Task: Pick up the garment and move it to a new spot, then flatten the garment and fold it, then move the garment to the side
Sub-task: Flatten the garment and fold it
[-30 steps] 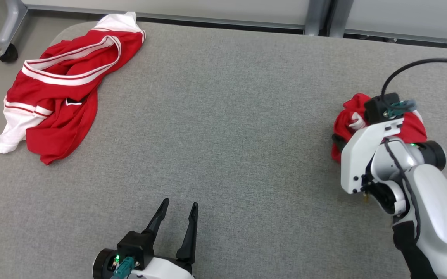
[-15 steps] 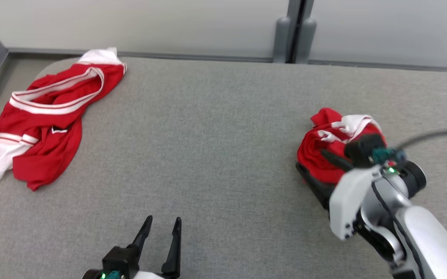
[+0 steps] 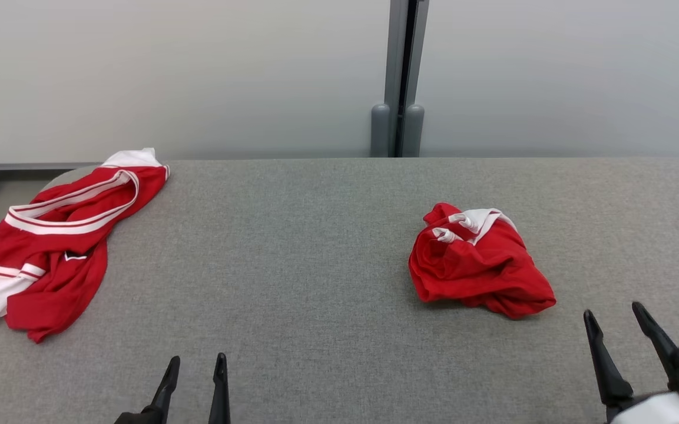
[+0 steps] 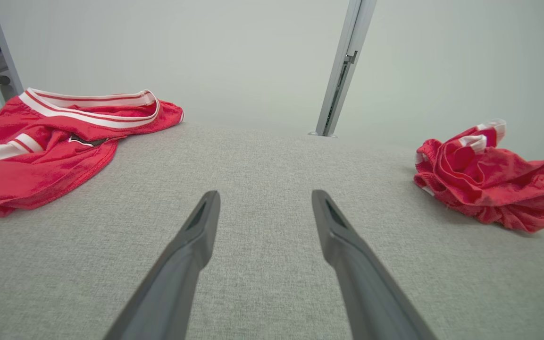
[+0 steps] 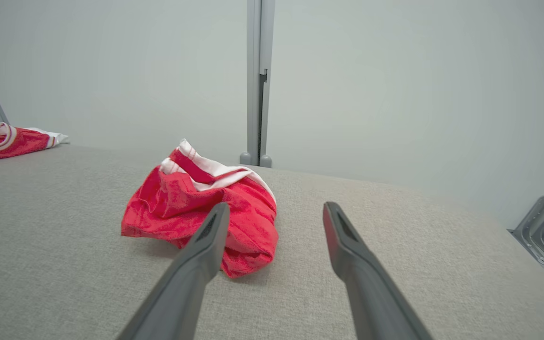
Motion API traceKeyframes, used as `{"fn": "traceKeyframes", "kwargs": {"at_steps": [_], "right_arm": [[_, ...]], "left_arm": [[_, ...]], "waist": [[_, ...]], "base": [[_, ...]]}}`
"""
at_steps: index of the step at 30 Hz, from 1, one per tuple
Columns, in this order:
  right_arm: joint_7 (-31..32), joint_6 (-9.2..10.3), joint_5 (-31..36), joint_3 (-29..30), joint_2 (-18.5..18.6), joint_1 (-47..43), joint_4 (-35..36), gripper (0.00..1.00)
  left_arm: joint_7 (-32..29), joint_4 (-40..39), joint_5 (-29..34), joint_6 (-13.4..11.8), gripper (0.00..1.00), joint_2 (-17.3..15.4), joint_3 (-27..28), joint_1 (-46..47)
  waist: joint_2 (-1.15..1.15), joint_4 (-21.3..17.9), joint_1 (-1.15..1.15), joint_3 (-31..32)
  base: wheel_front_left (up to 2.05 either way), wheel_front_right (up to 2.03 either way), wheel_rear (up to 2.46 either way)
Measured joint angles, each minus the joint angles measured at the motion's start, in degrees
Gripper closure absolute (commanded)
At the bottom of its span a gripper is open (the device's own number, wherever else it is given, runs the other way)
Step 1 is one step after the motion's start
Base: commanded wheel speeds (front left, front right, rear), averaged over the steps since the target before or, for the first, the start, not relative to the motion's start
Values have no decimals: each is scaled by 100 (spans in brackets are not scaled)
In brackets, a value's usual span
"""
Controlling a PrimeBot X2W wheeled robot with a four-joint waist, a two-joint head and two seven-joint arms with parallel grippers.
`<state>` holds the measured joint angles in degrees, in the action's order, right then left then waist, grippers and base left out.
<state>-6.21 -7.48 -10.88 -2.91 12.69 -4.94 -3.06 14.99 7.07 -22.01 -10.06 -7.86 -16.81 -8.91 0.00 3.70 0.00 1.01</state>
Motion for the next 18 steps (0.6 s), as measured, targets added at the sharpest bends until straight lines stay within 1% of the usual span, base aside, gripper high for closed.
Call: {"fn": "traceKeyframes", "kwargs": {"at_steps": [2,5,8,11,16,18], "right_arm": [[-404,-1,148,229,-86,-193,-307,0],[-720,-1,319,457,-234,-328,-691,0],[-827,-1,379,606,-376,-350,-873,0],[-854,-1,410,631,-443,-321,-937,0],[-870,-1,423,697,-456,-253,-906,0],[-870,-1,326,720,-465,-167,-882,0]], "left_arm": [[0,-63,158,43,0,44,146,-82],[0,-122,325,98,0,136,342,-196],[0,-123,482,201,0,201,481,-282],[0,-100,602,300,0,260,591,-319],[0,-88,715,402,0,331,703,-341],[0,-99,778,454,0,363,746,-340]], "waist": [[0,-45,0,87],[0,-95,0,168],[0,-120,0,196],[0,-134,0,185],[0,-122,0,171],[0,-104,0,136]], "base": [[0,0,0],[0,0,0],[0,0,0],[0,0,0],[0,0,0],[0,0,0]]}}
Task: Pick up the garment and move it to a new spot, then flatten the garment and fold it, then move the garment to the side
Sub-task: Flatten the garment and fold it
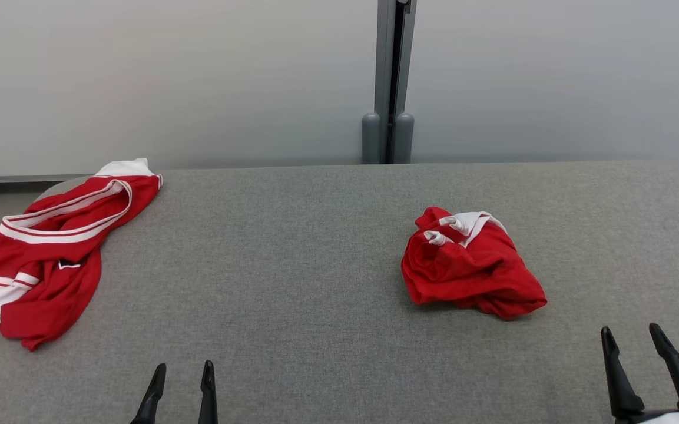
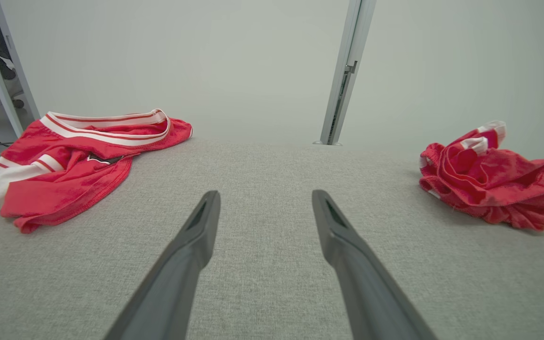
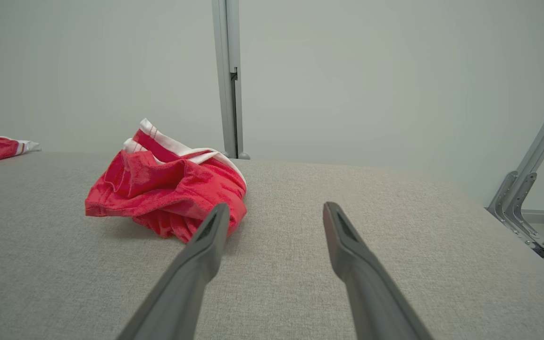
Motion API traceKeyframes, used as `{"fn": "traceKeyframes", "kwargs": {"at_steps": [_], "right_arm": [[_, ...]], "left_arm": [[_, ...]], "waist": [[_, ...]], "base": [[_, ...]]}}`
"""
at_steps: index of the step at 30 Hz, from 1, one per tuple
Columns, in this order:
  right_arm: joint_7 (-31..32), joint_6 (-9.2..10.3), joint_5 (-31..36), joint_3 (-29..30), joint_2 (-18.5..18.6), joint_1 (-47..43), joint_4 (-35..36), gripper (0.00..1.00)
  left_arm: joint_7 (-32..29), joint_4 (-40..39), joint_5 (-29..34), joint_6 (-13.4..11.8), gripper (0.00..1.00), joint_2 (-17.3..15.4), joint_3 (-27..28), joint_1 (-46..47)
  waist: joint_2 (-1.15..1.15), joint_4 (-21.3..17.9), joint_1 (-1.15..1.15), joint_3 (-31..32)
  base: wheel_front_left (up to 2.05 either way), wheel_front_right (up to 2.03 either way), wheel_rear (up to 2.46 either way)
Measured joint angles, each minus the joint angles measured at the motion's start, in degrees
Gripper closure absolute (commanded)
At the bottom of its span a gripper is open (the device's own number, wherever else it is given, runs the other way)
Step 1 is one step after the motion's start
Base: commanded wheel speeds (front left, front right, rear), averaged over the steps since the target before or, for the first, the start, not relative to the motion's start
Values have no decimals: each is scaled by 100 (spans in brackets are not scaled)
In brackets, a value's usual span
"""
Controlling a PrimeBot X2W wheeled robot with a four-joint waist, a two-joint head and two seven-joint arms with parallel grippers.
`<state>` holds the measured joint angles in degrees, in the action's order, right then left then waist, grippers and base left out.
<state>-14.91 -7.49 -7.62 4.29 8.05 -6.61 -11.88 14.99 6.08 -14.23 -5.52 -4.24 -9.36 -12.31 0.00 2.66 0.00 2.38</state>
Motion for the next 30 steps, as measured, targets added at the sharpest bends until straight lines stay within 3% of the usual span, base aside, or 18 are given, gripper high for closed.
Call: {"fn": "traceKeyframes", "kwargs": {"at_steps": [1,2,3,4,10,17,23,30], "right_arm": [[0,0,-64,-46,8,69,-1,5],[0,0,-140,-88,29,171,-20,60],[19,0,-231,-149,86,314,-55,88],[134,0,-344,-254,168,498,-91,100],[1134,0,-806,-680,625,2043,-604,100],[1751,0,-900,-1151,717,3183,-1685,100],[2030,-1,-1051,-1460,670,3397,-2281,100],[2041,-1,-1172,-2117,719,3094,-2051,100]], "left_arm": [[0,-14,16,13,0,12,23,2],[0,-24,35,42,0,22,38,13],[0,-31,77,67,0,29,43,33],[0,-35,103,103,0,37,38,71],[1,-29,213,330,0,94,-11,636],[1,138,197,396,0,129,-105,937],[1,164,48,313,0,141,-219,979],[1,116,1,240,0,141,-212,980]], "waist": [[0,7,0,-29],[0,14,0,-65],[0,23,0,-106],[0,36,0,-155],[0,170,0,-672],[0,572,0,-1121],[0,862,0,-1281],[0,896,0,-1288]], "base": [[0,0,0],[0,0,0],[0,0,0],[0,0,0],[0,0,0],[0,0,0],[0,0,0],[0,0,0]]}}
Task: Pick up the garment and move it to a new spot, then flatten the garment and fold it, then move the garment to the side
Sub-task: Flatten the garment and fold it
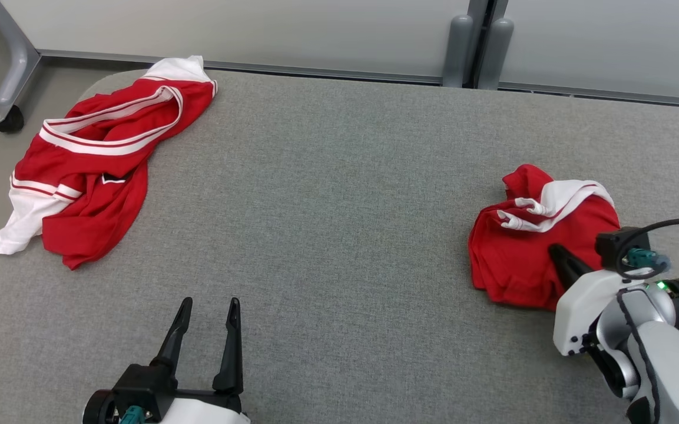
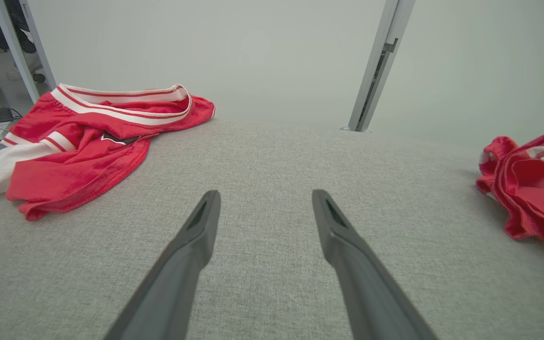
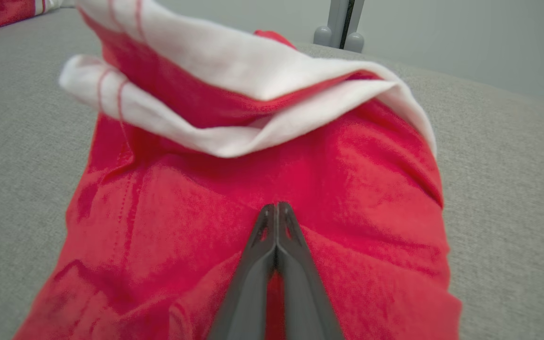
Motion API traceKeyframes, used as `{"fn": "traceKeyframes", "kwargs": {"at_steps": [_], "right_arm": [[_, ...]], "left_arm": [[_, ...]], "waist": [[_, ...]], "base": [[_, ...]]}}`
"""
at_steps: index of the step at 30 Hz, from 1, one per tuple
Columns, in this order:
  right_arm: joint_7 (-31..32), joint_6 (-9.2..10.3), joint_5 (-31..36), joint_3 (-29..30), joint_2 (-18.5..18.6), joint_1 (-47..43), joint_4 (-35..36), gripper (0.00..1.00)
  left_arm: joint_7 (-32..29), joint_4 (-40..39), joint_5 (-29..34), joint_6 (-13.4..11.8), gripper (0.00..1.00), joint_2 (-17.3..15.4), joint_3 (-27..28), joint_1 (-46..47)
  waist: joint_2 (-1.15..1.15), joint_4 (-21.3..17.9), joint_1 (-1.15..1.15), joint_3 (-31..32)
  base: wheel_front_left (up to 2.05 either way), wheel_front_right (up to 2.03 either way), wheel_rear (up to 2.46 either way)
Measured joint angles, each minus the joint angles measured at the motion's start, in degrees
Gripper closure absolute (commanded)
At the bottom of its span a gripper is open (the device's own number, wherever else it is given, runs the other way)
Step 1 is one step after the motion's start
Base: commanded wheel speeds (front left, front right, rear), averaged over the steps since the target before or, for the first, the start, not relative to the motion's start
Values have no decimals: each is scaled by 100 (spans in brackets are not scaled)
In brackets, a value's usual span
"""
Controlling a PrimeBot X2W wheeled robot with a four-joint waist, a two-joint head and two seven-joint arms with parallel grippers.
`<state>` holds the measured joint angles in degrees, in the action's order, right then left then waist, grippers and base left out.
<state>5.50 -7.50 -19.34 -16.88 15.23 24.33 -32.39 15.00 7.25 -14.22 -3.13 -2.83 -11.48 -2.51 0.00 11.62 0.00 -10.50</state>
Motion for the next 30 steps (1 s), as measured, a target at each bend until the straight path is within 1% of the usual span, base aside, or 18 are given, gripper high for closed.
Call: {"fn": "traceKeyframes", "kwargs": {"at_steps": [5,8,12,17,23,30], "right_arm": [[15,1,-100,-450,-47,-170,201,100],[27,1,-129,-559,-32,-172,193,100],[14,1,-142,-544,18,-19,193,100],[226,0,-131,-527,186,296,142,100],[515,0,-152,-532,319,583,-89,100],[558,0,-125,-404,470,918,-330,100]], "left_arm": [[0,-16,-3,-31,0,0,-5,0],[0,-12,-9,-31,0,0,-27,0],[0,-10,-9,-32,0,0,-20,-3],[0,12,-8,4,0,0,-49,-2],[0,18,-90,4,0,1,-134,74],[0,20,-104,11,0,0,-193,74]], "waist": [[0,-13,0,-1],[0,-19,0,21],[0,-29,0,51],[0,25,0,36],[0,234,0,8],[0,464,0,-142]], "base": [[0,0,0],[0,0,0],[0,0,0],[0,0,0],[0,0,0],[0,0,0]]}}
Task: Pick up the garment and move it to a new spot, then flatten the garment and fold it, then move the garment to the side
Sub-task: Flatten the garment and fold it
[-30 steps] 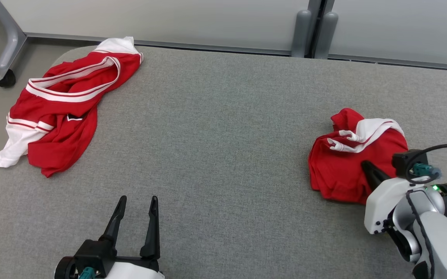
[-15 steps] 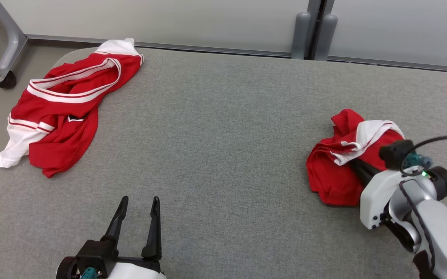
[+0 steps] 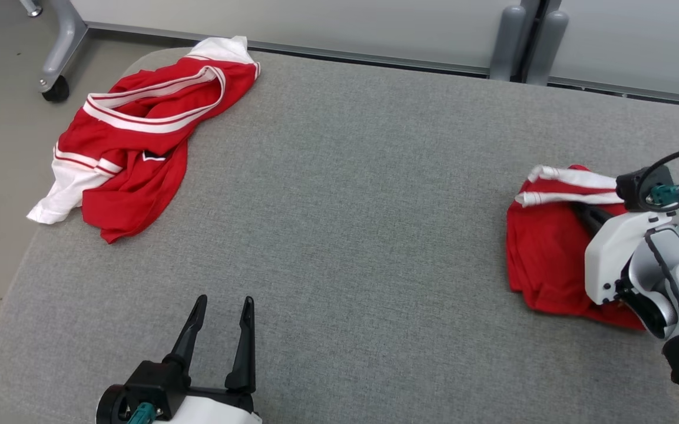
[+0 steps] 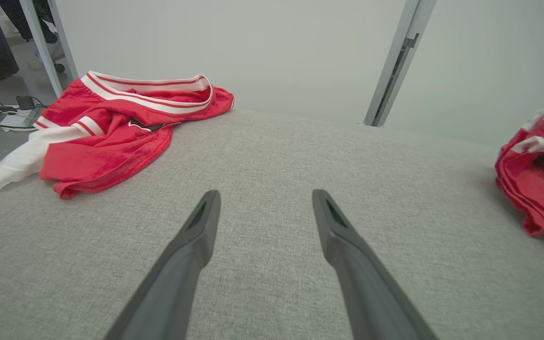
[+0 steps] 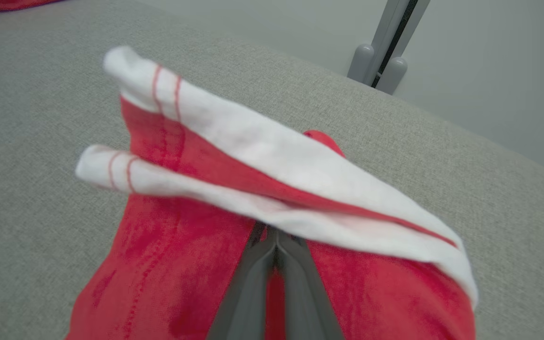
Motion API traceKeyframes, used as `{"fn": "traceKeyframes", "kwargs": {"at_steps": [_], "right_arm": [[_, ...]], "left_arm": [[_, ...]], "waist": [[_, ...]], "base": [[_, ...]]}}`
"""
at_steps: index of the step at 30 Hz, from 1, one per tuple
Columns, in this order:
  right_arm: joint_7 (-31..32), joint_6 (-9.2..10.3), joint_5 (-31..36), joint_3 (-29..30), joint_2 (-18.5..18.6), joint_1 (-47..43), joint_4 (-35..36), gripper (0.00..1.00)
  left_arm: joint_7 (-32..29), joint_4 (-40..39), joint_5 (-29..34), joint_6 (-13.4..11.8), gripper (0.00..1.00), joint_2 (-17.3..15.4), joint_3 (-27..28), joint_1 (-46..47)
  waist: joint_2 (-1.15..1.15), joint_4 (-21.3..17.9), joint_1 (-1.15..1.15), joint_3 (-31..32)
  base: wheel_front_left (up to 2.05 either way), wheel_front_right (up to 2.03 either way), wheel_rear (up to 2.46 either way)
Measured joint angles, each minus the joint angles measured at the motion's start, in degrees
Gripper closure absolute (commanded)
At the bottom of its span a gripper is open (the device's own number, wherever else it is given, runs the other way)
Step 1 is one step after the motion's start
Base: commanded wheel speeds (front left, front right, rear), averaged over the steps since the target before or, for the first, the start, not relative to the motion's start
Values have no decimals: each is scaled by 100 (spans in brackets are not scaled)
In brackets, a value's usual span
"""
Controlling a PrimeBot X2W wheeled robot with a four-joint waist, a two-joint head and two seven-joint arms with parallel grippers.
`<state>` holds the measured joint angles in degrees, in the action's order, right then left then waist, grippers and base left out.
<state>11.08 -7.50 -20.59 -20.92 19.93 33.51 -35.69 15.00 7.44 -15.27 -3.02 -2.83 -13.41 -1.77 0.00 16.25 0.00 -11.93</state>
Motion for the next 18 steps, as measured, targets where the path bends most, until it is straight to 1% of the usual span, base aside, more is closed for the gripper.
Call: {"fn": "traceKeyframes", "kwargs": {"at_steps": [8,11,15,18], "right_arm": [[25,0,258,253,138,486,-333,100],[16,0,326,312,115,620,-471,100],[-205,0,377,410,-77,745,-594,100],[-466,0,393,361,-248,719,-547,100]], "left_arm": [[0,-20,-166,-10,0,0,-264,191],[0,-32,-201,-46,0,1,-324,264],[0,-29,-248,-110,0,5,-290,350],[0,-12,-234,-118,0,2,-172,314]], "waist": [[0,331,0,-344],[0,432,0,-454],[0,449,0,-488],[0,365,0,-370]], "base": [[0,0,0],[0,0,0],[0,0,0],[0,0,0]]}}
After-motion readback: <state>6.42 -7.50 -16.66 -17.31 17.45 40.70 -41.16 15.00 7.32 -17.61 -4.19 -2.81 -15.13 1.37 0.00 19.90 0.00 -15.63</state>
